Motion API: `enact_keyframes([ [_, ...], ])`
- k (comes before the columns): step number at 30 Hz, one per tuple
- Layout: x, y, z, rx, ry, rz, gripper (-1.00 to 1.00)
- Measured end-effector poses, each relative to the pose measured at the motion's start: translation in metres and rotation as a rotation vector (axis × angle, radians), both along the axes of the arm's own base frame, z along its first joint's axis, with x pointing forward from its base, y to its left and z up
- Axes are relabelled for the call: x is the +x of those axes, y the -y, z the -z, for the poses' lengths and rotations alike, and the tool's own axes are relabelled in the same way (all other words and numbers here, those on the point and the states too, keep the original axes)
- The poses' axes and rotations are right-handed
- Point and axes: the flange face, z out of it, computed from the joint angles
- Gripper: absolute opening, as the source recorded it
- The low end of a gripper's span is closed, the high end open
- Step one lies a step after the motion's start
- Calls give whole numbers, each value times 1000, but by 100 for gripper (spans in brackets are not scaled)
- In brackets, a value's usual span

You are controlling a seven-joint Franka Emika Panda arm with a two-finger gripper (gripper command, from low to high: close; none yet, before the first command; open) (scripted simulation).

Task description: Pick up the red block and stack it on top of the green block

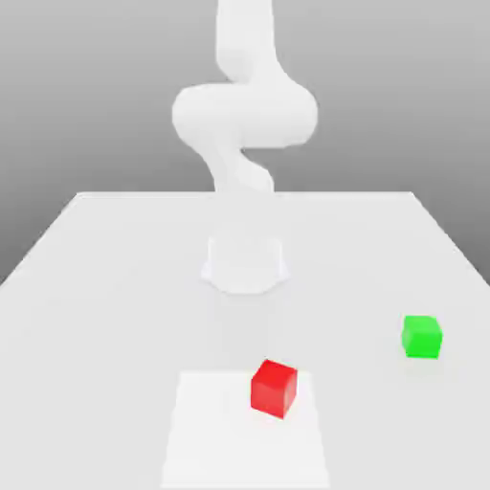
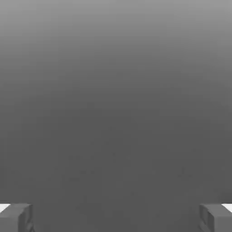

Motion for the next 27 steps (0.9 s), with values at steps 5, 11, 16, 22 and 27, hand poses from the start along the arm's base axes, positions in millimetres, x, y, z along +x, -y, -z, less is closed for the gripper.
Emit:
enact_keyframes([
  [5, 49, -8, 124, -82, -174, -233, 0],
  [11, 56, -31, 274, -202, -370, -526, 0],
  [16, 20, -46, 396, -330, -540, -805, 0],
  [22, -9, -46, 463, -411, -624, -964, 0],
  [27, -9, -45, 491, -414, -623, -967, 0],
])
